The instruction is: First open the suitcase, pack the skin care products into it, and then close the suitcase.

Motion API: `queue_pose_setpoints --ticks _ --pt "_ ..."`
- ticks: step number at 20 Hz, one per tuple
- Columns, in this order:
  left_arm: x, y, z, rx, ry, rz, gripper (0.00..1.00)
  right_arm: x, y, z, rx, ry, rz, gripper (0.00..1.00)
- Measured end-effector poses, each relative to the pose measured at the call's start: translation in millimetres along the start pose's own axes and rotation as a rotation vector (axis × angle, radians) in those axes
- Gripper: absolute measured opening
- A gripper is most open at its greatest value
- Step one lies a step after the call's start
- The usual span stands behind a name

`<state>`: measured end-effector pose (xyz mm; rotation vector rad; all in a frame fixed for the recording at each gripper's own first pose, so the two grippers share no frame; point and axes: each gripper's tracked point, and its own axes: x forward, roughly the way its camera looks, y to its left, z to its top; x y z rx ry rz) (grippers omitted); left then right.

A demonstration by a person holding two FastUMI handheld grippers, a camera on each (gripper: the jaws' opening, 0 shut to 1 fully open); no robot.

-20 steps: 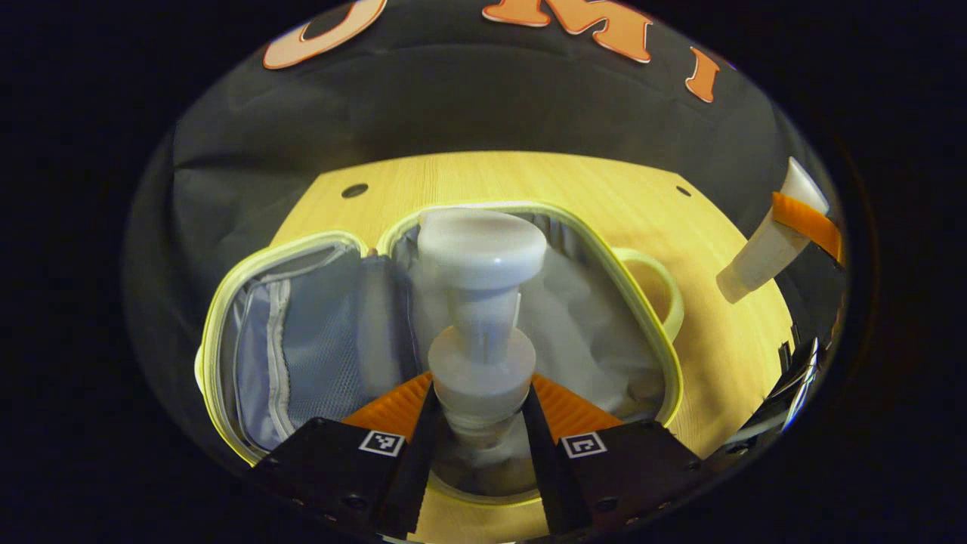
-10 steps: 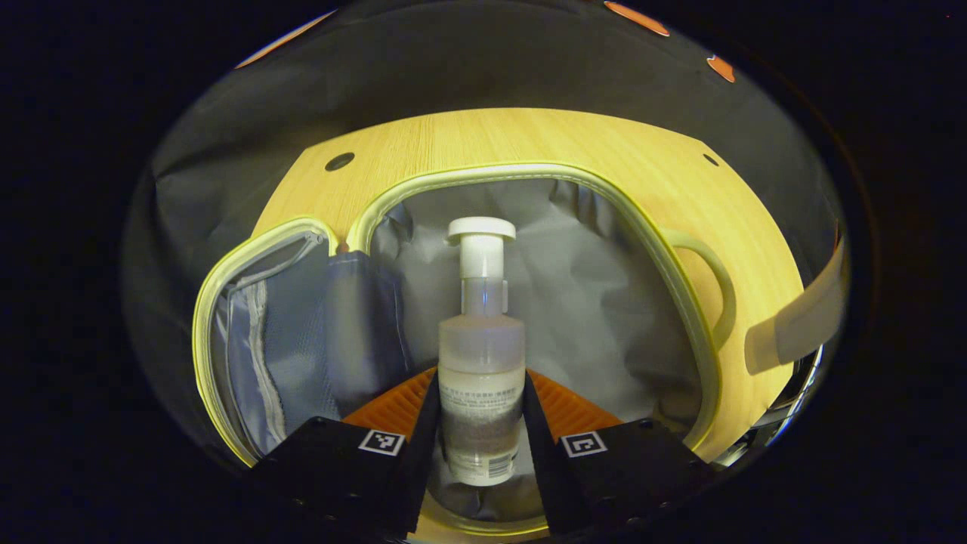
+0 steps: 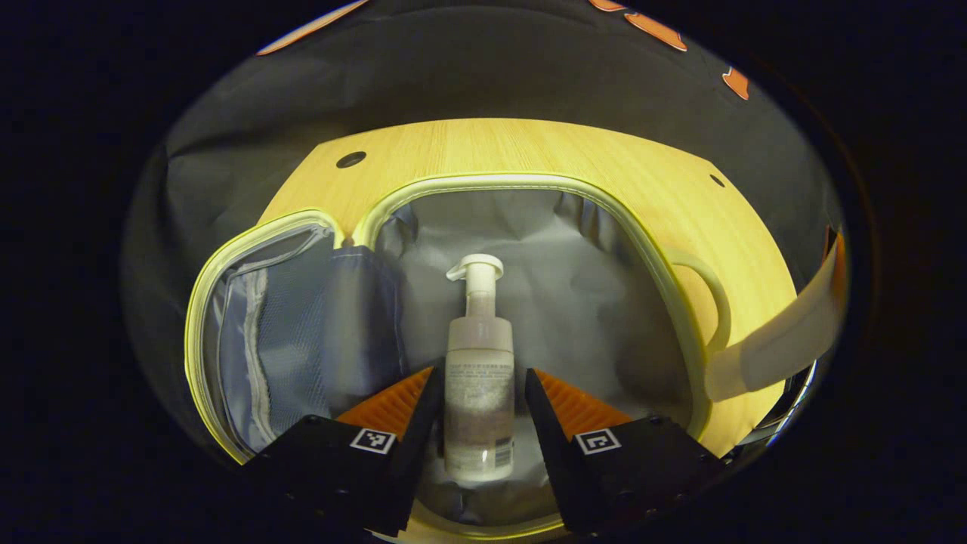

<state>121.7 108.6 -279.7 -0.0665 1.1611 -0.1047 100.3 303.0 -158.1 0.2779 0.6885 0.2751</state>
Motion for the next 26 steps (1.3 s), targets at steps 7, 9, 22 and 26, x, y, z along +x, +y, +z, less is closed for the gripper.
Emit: queue_pose_setpoints --ticks 7,9,22,26 --pt "-69 68 3 -0.121 -0.149 0.096 0.72 16 23 -24 -0.023 0.087 0.062 0.17" --pt "-87 88 -3 -0.154 -0.171 0.130 0.72 28 31 -39 -0.032 0.140 0.077 0.17" --pt "-130 210 -74 -0.455 -0.161 0.292 0.72 113 31 -63 0.034 0.317 0.062 0.17" --pt "-137 221 -92 -0.501 -0.147 0.317 0.72 134 19 -64 0.107 0.380 0.030 0.17"
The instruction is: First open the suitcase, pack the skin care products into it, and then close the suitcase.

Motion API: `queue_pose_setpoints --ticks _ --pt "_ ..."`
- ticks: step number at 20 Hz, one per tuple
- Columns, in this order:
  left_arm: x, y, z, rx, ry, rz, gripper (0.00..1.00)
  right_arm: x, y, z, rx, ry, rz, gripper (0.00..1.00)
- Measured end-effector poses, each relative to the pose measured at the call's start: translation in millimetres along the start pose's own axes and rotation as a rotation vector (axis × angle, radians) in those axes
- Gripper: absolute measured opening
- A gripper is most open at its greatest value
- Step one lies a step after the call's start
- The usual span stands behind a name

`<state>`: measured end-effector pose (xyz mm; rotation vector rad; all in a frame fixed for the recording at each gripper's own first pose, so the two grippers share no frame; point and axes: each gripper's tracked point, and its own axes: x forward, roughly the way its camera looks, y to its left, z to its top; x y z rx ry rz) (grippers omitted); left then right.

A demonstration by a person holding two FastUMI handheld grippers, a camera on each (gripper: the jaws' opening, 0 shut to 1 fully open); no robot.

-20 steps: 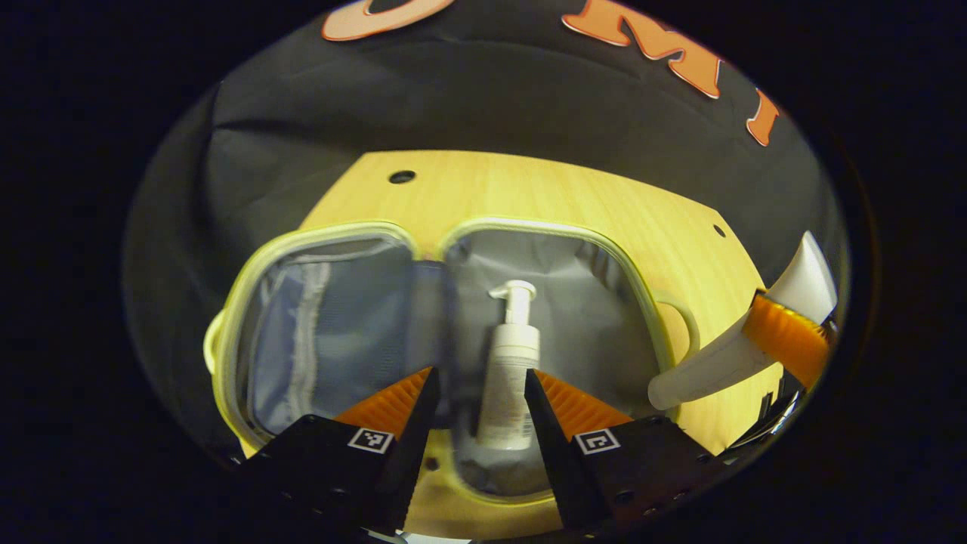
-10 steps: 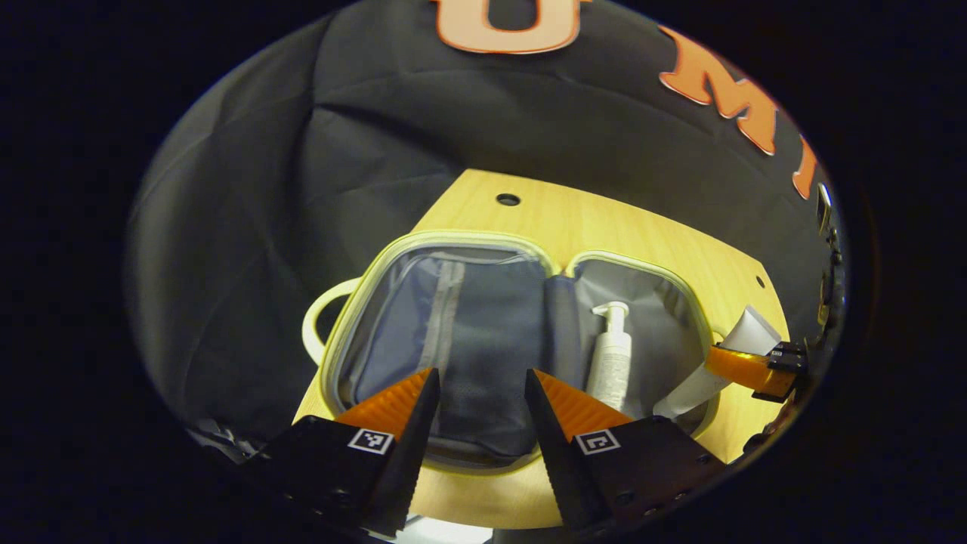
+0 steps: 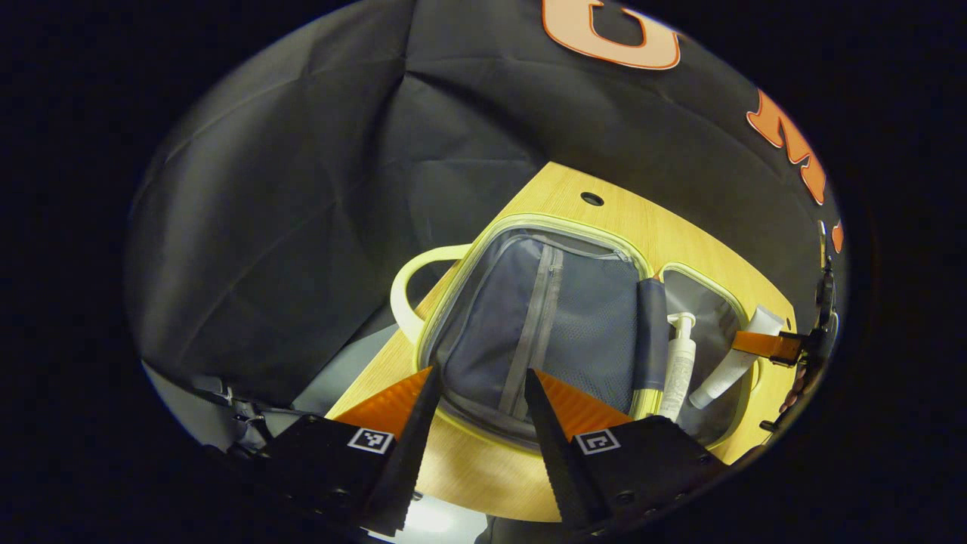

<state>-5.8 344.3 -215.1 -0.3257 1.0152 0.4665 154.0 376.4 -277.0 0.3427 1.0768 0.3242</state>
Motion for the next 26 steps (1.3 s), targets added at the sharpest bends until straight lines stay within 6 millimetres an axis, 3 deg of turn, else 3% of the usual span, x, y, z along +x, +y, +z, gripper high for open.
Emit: queue_pose_setpoints --ticks 6,9,10,11,12,13,14,17,18,20,22,26 --pt "3 9 -9 0.001 -0.010 0.024 0.72 25 -11 9 0.081 0.015 -0.046 0.17" --pt "1 21 -5 -0.018 -0.033 0.047 0.72 39 -20 -5 0.088 0.067 -0.091 0.20" --pt "1 29 -6 -0.027 -0.038 0.057 0.72 42 -27 -12 0.068 0.079 -0.124 0.27" --pt "3 37 -3 -0.038 -0.050 0.068 0.72 43 -30 -14 0.039 0.074 -0.144 0.22" --pt "8 46 0 -0.054 -0.065 0.075 0.72 43 -28 -13 0.016 0.055 -0.144 0.24" --pt "13 55 7 -0.072 -0.084 0.083 0.72 41 -26 -12 0.000 0.049 -0.147 0.17" --pt "20 65 14 -0.094 -0.099 0.088 0.73 37 -26 -14 -0.008 0.050 -0.155 0.27" --pt "46 86 30 -0.170 -0.117 0.072 0.83 27 -24 -9 0.020 0.027 -0.135 0.29" --pt "55 89 37 -0.188 -0.127 0.055 0.87 26 -23 -9 0.034 0.019 -0.130 0.35" --pt "68 91 46 -0.225 -0.139 0.012 0.86 15 -25 -5 0.047 -0.014 -0.126 0.41" --pt "83 86 47 -0.256 -0.112 -0.026 0.88 -1 -28 3 0.036 -0.062 -0.125 0.46" --pt "111 99 48 -0.325 -0.055 -0.067 0.90 -45 -48 19 -0.029 -0.170 -0.154 0.57"
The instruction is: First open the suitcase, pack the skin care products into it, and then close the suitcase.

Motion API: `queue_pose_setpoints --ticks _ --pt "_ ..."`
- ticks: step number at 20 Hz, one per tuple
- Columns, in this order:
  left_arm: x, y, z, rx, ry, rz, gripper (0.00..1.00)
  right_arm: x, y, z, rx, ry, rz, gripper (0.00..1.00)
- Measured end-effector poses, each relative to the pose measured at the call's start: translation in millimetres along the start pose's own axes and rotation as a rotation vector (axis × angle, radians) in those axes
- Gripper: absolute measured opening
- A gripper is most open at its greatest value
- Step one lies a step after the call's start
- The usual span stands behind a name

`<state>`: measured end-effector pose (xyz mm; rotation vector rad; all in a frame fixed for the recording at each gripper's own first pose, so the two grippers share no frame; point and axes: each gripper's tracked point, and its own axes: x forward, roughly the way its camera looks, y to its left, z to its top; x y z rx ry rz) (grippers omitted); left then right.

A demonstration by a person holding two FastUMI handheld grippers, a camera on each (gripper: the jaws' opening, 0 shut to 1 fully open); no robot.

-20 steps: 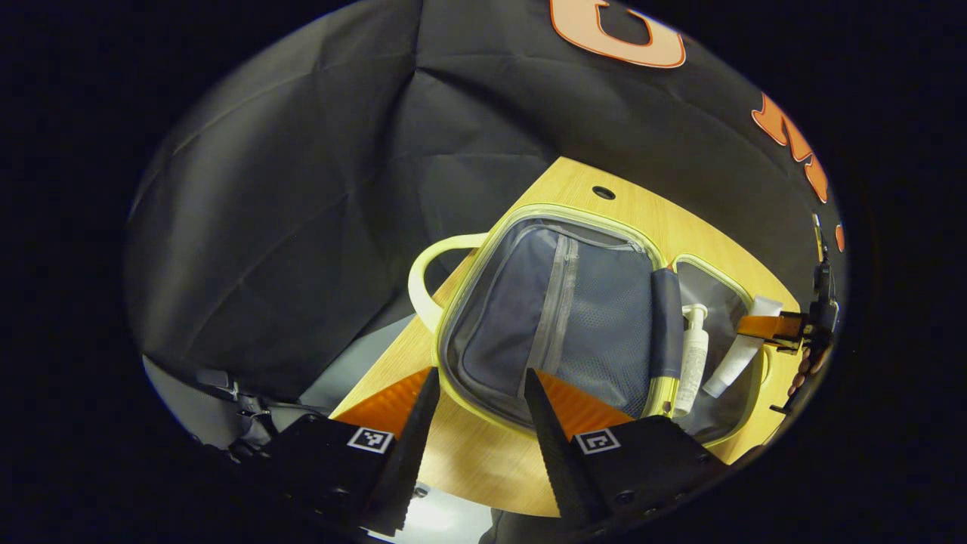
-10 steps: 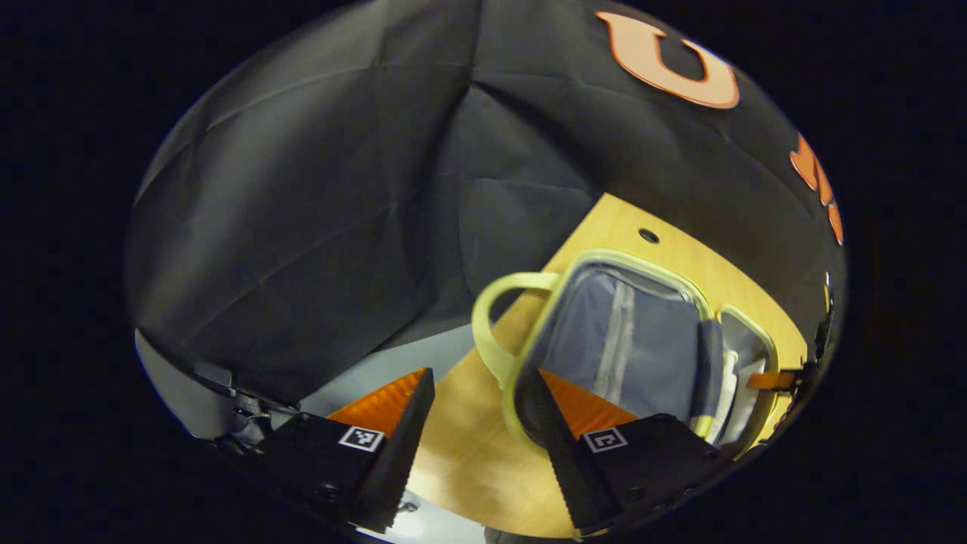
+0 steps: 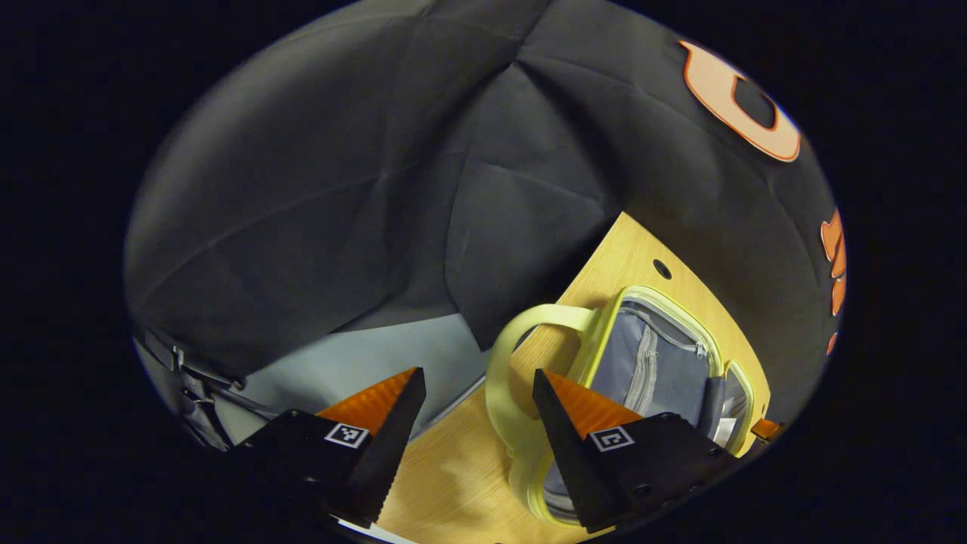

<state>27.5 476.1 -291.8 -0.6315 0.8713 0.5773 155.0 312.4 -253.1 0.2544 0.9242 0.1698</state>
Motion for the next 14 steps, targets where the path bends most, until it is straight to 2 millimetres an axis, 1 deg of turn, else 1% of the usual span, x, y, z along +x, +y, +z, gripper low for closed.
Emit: queue_pose_setpoints --ticks 2,3,4,6,7,8,9,10,11,12,14 --pt "17 -6 -6 -0.061 0.033 -0.042 0.89 -21 -8 10 0.007 -0.052 0.005 0.62" --pt "23 -9 -10 -0.089 0.052 -0.069 0.81 -28 -13 15 0.012 -0.074 0.001 0.64" --pt "29 -12 -10 -0.102 0.057 -0.083 0.77 -38 -19 20 0.016 -0.097 -0.014 0.65" --pt "33 -20 -10 -0.118 0.062 -0.112 0.53 -56 -30 35 0.028 -0.162 -0.036 0.68" --pt "28 -24 -12 -0.121 0.057 -0.113 0.38 -68 -37 45 0.028 -0.209 -0.048 0.69" --pt "33 -25 -11 -0.101 0.060 -0.116 0.22 -76 -45 51 0.018 -0.239 -0.066 0.69" --pt "29 -26 -7 -0.098 0.045 -0.115 0.21 -84 -52 55 0.007 -0.263 -0.083 0.69" --pt "26 -29 -8 -0.061 0.045 -0.130 0.13 -92 -57 58 -0.003 -0.283 -0.101 0.69" --pt "22 -28 -1 -0.054 0.017 -0.113 0.13 -98 -64 61 -0.010 -0.304 -0.114 0.69" --pt "13 -36 0 -0.028 0.019 -0.121 0.03 -106 -69 65 -0.014 -0.326 -0.124 0.69" --pt "-9 -46 16 0.071 -0.049 -0.118 0.03 -121 -79 71 -0.041 -0.368 -0.146 0.69"
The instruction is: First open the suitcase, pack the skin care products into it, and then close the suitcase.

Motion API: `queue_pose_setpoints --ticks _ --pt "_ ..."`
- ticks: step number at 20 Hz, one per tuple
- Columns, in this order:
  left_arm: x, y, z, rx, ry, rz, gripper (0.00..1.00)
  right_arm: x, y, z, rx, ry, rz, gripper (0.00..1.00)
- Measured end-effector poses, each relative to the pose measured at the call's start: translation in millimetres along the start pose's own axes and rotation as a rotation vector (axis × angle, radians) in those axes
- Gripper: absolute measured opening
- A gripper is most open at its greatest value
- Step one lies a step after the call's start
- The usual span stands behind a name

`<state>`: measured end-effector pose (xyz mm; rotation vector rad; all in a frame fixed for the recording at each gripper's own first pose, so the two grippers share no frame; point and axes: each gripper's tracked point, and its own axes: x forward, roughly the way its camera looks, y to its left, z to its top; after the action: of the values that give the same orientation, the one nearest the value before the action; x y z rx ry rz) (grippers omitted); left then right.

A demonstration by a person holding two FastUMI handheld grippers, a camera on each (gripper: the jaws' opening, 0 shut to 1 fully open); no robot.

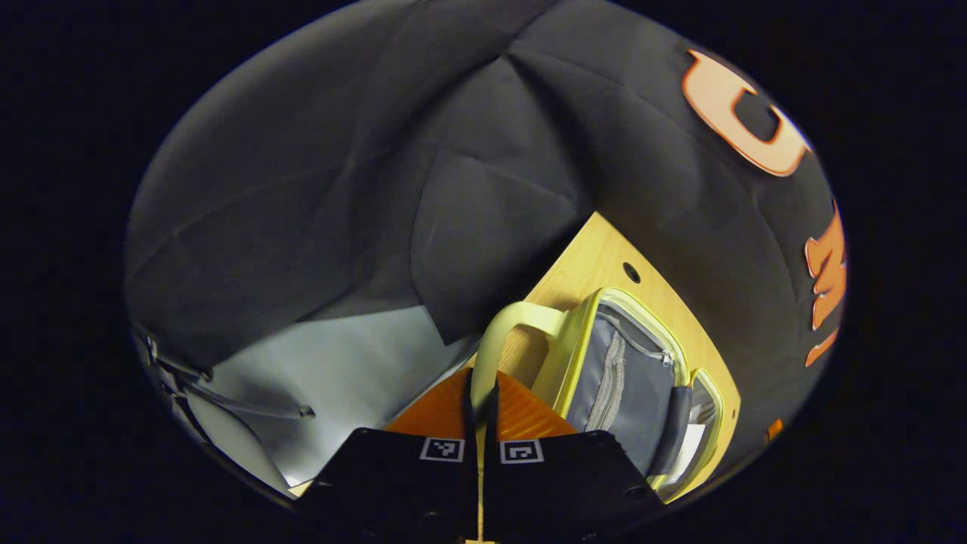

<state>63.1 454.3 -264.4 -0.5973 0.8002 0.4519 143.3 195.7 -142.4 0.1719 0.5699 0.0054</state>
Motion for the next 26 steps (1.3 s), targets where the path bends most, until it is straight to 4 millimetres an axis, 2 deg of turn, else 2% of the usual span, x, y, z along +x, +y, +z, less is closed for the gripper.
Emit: queue_pose_setpoints --ticks 5,7,10,13,19,22,24,26 --pt "-68 -27 39 0.131 -0.133 -0.041 0.02 -13 -16 12 -0.060 -0.048 -0.001 0.69" --pt "-108 -49 58 0.188 -0.194 -0.081 0.02 -17 -18 16 -0.065 -0.063 0.015 0.70" --pt "-157 -88 64 0.266 -0.256 -0.144 0.02 -24 -23 22 -0.077 -0.090 0.034 0.71" --pt "-184 -142 62 0.287 -0.297 -0.203 0.02 -29 -33 24 -0.080 -0.103 0.039 0.71" --pt "-215 -242 32 0.354 -0.309 -0.355 0.02 -30 -56 24 -0.049 -0.113 0.049 0.71" --pt "-219 -303 -7 0.386 -0.274 -0.463 0.02 -28 -71 18 -0.050 -0.108 0.051 0.71" --pt "-214 -335 -30 0.404 -0.243 -0.506 0.02 -26 -76 13 -0.044 -0.097 0.053 0.72" --pt "-203 -368 -65 0.382 -0.168 -0.559 0.02 -25 -82 11 -0.035 -0.098 0.052 0.71"
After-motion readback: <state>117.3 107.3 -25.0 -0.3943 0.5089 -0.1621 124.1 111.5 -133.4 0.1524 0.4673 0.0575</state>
